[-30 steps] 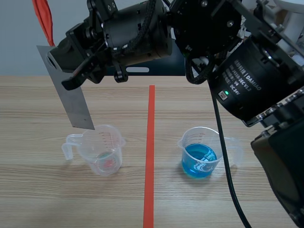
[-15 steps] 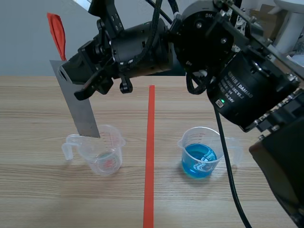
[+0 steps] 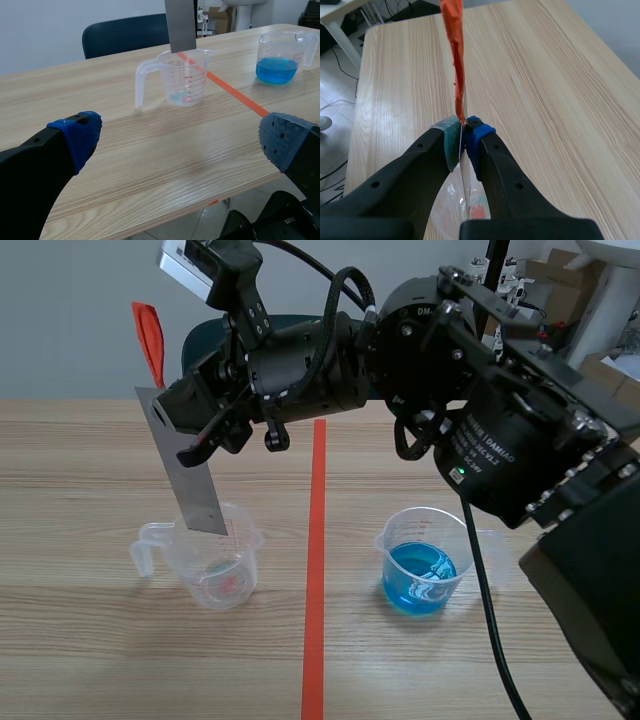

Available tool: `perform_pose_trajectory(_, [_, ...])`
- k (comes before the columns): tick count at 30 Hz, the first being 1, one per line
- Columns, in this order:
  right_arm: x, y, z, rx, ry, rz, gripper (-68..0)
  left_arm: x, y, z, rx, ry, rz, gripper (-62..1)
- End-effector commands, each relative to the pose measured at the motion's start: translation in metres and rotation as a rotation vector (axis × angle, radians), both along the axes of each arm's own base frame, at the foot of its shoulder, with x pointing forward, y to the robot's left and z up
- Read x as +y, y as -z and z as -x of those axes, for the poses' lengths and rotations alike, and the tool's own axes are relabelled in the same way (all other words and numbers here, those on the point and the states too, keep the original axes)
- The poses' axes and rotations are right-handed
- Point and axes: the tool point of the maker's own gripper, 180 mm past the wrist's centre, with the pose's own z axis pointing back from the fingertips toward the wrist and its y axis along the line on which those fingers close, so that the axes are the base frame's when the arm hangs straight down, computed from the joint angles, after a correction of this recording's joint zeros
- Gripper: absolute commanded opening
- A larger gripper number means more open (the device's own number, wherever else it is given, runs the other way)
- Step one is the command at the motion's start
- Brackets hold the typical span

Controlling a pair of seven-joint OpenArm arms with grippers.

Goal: Do the redox reaction experiment. put the plate into the left beaker

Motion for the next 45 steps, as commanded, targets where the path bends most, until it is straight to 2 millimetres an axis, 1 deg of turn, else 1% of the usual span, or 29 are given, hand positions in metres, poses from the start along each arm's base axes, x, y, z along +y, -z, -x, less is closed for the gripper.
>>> perform_pose_trajectory(1, [0.001,-0.014,-0.005,-0.032,-0.005,-0.031,-66.9,-0.001,-0.006,0.000,-0.020,0.004,0.012,1.4])
perform_pose_trajectory(6, [-0.001,-0.007,-0.008,-0.022,0.004,-0.018,-66.9,-0.001,-0.006,0.000,-0.020,0.004,0.012,1.4])
perform_pose_trajectory(15, [-0.002,0.000,-0.012,-0.030,0.023,-0.029,-66.9,-0.001,-0.006,0.000,-0.020,0.004,0.012,1.4])
perform_pose_trajectory(23, [-0.001,0.010,-0.007,-0.034,0.022,-0.016,-66.9,-0.001,-0.006,0.000,-0.020,0.003,0.012,1.4])
perform_pose_trajectory(28, [0.005,0.017,0.002,-0.040,-0.003,0.003,-66.9,-0.001,-0.006,0.000,-0.020,0.003,0.012,1.4])
perform_pose_trajectory(33, [0.005,0.023,0.006,-0.027,-0.003,0.004,-66.9,-0.001,-0.006,0.000,-0.020,0.003,0.012,1.4])
perform_pose_trajectory(37, [0.004,0.027,0.006,-0.044,0.002,0.011,-66.9,-0.001,-0.006,0.000,-0.021,0.003,0.012,1.4])
perform_pose_trajectory(45, [0.001,0.043,0.002,-0.038,0.019,0.022,-66.9,-0.001,-0.006,0.000,-0.021,0.003,0.012,1.4])
